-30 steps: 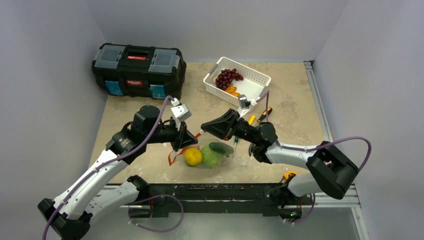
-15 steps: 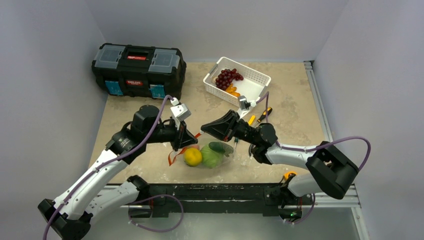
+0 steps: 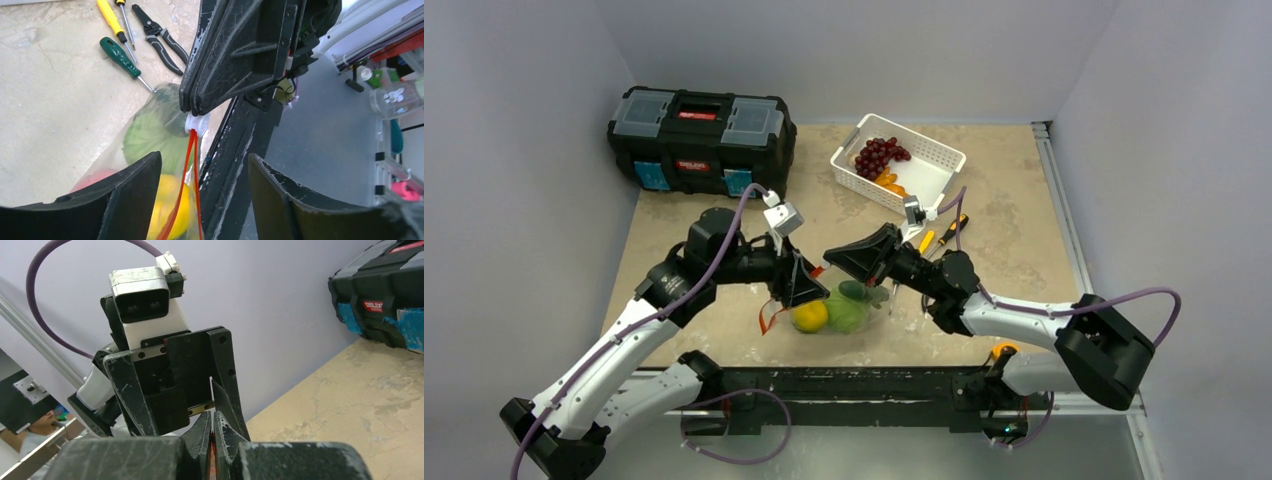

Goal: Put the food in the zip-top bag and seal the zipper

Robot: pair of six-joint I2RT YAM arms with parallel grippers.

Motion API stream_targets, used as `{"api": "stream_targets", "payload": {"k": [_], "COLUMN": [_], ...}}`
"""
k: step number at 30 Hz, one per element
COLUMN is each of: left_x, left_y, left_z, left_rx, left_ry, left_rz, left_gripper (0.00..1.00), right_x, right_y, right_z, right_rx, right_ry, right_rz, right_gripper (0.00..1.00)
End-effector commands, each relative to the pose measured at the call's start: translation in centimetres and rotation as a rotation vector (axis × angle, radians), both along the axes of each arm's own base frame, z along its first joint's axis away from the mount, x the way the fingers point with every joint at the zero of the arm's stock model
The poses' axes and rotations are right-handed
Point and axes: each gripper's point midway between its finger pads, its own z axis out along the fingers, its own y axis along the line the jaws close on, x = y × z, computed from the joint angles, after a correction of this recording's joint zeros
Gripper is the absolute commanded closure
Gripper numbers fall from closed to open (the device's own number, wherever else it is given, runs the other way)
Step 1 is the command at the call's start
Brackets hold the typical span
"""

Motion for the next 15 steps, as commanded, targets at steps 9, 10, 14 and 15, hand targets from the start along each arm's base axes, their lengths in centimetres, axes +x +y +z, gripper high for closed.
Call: {"api": "stream_targets", "payload": {"k": [9, 10, 14, 15], "left_x": [2.3, 2.4, 3.0, 3.0], "left_y": [-1.4, -1.5, -1.7, -1.7], "left_z": [5.0, 5.1, 5.1, 5.3], "left_rx": [-0.158, -0.163, -0.175, -0.183], "left_ry": [0.061, 0.068, 0.073, 0.073], "left_rz": [0.093, 0.088, 0.106, 0.103], "left_gripper": [0.57, 0.59, 0.69, 0.70], "right_x": [0.8, 0.7, 0.5, 0.5], "right_y": [-0.7, -0.7, -0.8, -0.7], "right_z": [1.3, 1.4, 1.5, 1.5], "right_rx": [0.015, 0.015, 0.013, 0.013], "right_ry": [-0.049, -0.052, -0.064, -0.064], "right_rz": [-0.089, -0.087, -0.080, -0.078], "right_gripper": [1.00, 1.00, 1.00, 1.00]}}
